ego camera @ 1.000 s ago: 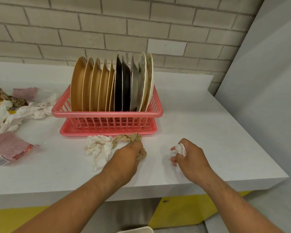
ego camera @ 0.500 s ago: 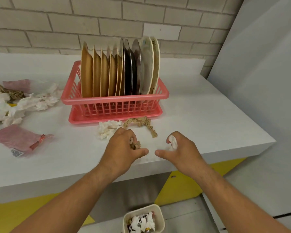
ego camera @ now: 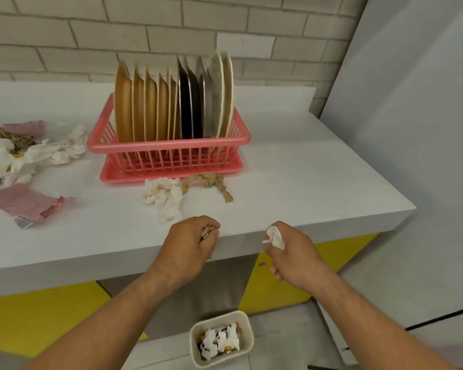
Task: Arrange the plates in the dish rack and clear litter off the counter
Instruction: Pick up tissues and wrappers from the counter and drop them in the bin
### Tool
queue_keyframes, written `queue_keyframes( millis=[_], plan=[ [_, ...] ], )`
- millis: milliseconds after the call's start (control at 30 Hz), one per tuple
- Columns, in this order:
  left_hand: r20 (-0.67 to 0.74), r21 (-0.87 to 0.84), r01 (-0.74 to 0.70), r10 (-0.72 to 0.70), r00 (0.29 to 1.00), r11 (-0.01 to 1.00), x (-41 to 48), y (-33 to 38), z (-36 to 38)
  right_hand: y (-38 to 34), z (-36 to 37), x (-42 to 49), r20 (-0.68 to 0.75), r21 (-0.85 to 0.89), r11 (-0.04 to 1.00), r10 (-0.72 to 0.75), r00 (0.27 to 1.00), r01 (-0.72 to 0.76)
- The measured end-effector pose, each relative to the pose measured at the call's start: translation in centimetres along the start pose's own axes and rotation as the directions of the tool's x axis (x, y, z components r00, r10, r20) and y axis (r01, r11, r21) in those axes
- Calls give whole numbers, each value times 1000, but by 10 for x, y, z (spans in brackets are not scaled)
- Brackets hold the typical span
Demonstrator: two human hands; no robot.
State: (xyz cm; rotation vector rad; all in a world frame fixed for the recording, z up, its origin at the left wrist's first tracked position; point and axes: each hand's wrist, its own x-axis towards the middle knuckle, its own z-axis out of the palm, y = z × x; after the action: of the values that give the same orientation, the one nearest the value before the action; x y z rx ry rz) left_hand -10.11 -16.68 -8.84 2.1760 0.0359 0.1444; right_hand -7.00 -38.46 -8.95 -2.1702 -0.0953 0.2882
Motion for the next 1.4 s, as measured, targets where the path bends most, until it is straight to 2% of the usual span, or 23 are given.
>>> queue_keyframes(
  millis=[100, 200, 267, 367, 433, 533, 667, 767, 933, 1000, 1067, 1133, 1200, 1267, 1333, 1400],
  plan=[
    [41, 155, -15, 9, 999, 988, -15, -1, 32, 36, 2, -9, -61, -121, 992, -49, 997, 41],
    [100, 263, -10, -17, 995, 965, -38, -20, 67, 82, 19, -25, -65, -95, 995, 10, 998, -16],
    [136, 299, 66, -111, 984, 952, -57, -46, 90, 116, 33, -33, -59, -76, 994, 75, 995, -80],
    [166, 312, 208, -269, 949, 927, -86, -95, 122, 162, 58, -43, 9, -117, 979, 167, 986, -165],
    [201, 312, 237, -308, 930, 920, -102, -129, 143, 192, 78, -48, 88, -197, 961, 214, 973, -194],
    [277, 357, 265, -373, 885, 896, -115, -180, 175, 244, 112, -54, 149, -265, 931, 298, 943, -252],
    [329, 423, 262, -416, 848, 868, -115, -257, 220, 311, 169, -44, 221, -292, 921, 329, 918, -259],
    [387, 468, 220, -422, 820, 856, -109, -315, 259, 359, 215, -34, 204, -270, 921, 338, 919, -280],
    [479, 543, 55, -364, 799, 838, -86, -409, 334, 437, 267, -12, 218, -336, 919, 288, 933, -206],
    [555, 621, -49, -395, 732, 783, -75, -444, 365, 464, 280, -2, 240, -399, 906, 252, 938, -142],
    [597, 653, -86, -442, 670, 752, -69, -469, 390, 482, 287, 9, 252, -447, 892, 197, 947, -67],
    [587, 640, 7, -494, 641, 768, -69, -489, 407, 493, 296, 22, 258, -463, 886, 134, 957, 0],
    [534, 576, 154, -513, 672, 802, -72, -502, 412, 498, 306, 38, 260, -473, 879, 82, 962, 53],
    [458, 501, 206, -460, 761, 840, -79, -508, 407, 499, 321, 54, 273, -487, 869, 57, 960, 87],
    [392, 442, 185, -375, 840, 878, -84, -510, 395, 498, 338, 70, 290, -495, 864, 61, 955, 96],
    [347, 439, 145, -316, 883, 887, -88, -511, 382, 498, 356, 86, 344, -481, 872, 97, 934, 86]
  ],
)
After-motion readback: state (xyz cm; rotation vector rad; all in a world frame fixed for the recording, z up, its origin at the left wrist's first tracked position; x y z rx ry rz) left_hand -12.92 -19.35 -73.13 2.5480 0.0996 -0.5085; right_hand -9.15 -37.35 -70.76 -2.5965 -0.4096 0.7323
